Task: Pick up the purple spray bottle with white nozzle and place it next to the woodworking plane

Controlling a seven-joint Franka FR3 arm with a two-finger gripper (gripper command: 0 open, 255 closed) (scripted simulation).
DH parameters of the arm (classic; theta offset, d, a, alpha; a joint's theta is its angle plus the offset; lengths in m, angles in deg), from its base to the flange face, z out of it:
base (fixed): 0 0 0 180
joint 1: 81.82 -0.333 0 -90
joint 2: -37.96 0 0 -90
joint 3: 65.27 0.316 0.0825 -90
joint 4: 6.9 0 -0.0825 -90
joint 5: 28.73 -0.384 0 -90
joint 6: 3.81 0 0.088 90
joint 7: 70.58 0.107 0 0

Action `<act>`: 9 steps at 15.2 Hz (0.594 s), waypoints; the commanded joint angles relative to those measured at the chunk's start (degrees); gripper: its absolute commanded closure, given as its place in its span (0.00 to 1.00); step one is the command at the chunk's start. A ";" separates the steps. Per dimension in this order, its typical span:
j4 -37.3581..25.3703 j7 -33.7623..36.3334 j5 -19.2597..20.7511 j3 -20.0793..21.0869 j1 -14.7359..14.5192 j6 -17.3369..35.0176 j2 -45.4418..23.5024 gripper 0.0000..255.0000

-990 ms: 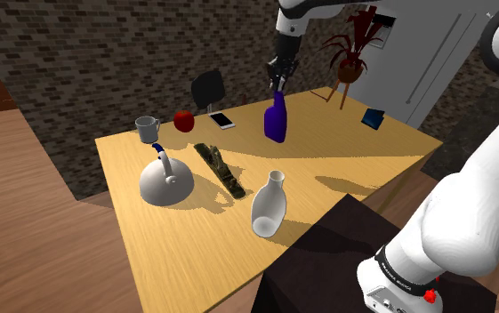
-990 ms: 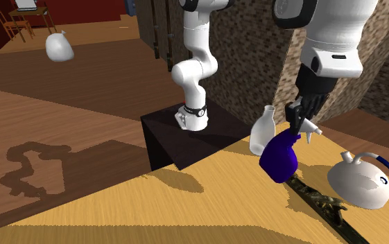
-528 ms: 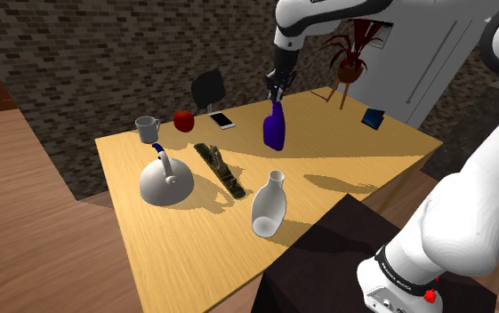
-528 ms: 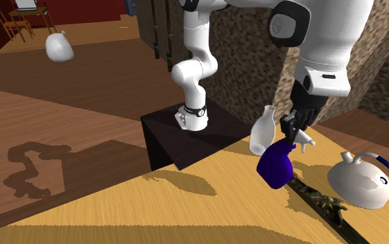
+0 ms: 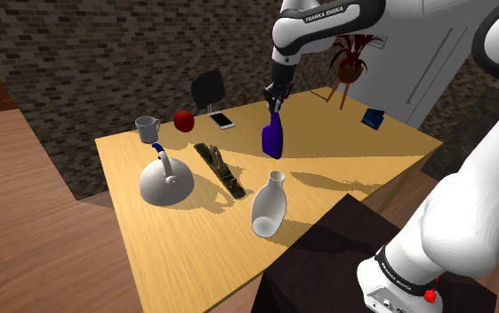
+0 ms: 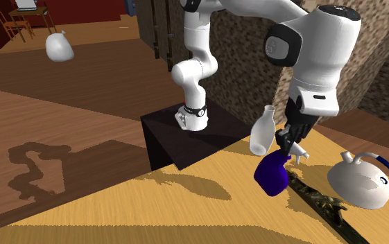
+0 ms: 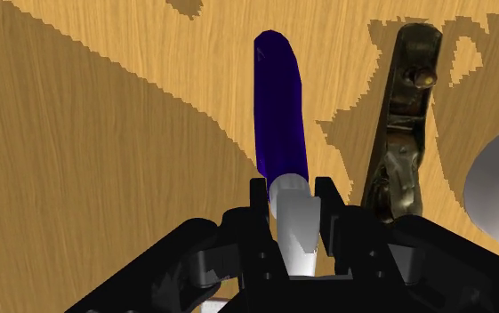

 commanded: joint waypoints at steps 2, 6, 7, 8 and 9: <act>1.49 -0.14 -0.17 -0.01 0.03 2.12 -0.61 1.00; 3.45 -0.35 -0.46 0.00 0.06 5.05 -1.60 1.00; 3.91 -0.41 -0.54 0.00 0.08 5.77 -1.87 1.00; 4.36 -0.47 -0.62 0.01 0.09 6.50 -2.16 1.00; 4.79 -0.54 -0.71 0.01 0.10 7.22 -2.46 1.00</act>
